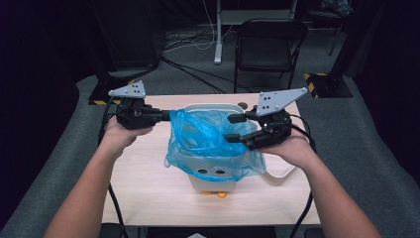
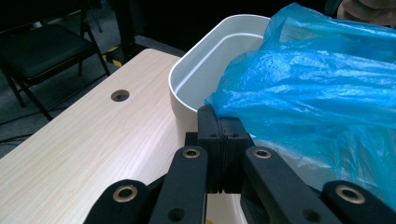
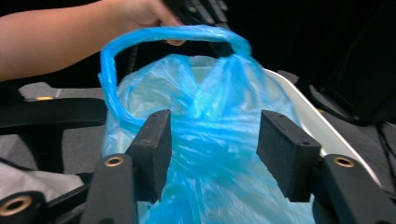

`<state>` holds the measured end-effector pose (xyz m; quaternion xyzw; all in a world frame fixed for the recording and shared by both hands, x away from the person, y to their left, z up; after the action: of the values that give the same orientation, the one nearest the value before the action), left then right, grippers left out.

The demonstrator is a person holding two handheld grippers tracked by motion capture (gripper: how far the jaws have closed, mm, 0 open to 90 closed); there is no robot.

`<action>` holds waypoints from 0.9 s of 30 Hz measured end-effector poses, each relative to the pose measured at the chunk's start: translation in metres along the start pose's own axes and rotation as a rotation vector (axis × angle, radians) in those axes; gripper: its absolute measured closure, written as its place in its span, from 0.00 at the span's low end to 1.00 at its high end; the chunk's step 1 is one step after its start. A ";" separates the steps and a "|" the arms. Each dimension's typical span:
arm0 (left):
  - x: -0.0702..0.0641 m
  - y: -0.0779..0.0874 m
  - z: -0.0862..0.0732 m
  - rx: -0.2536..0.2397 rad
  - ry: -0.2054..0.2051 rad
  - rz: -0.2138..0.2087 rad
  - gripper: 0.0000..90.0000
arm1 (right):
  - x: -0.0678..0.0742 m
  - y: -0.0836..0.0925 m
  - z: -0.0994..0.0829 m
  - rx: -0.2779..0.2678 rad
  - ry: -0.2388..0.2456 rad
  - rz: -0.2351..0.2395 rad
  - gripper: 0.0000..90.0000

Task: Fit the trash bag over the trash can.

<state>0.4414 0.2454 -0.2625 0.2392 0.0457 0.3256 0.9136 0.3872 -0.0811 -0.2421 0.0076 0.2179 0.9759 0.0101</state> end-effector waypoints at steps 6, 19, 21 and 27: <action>0.000 -0.004 0.000 0.003 -0.002 -0.004 0.99 | -0.002 -0.018 -0.001 0.052 -0.003 0.058 0.58; 0.002 -0.006 -0.002 0.003 0.003 0.000 0.99 | -0.004 -0.024 -0.002 0.058 0.024 0.088 0.99; 0.003 -0.007 -0.002 0.007 0.005 0.008 0.99 | -0.005 -0.019 0.000 0.040 0.025 0.067 1.00; 0.008 -0.008 -0.003 0.007 0.014 0.020 0.99 | -0.026 0.001 -0.006 -0.007 -0.024 -0.040 1.00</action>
<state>0.4516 0.2465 -0.2683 0.2403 0.0508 0.3364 0.9091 0.4130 -0.0849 -0.2480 0.0147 0.2143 0.9761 0.0323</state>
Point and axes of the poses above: each handheld gripper's, and its own axes: y roughly backward along the jaws, z roughly out of its top, x roughly to its left, the point moved 2 cm from there along -y, roughly forward along the jaws, and after that the axes turned 15 degrees about z, right-handed, at the moved point
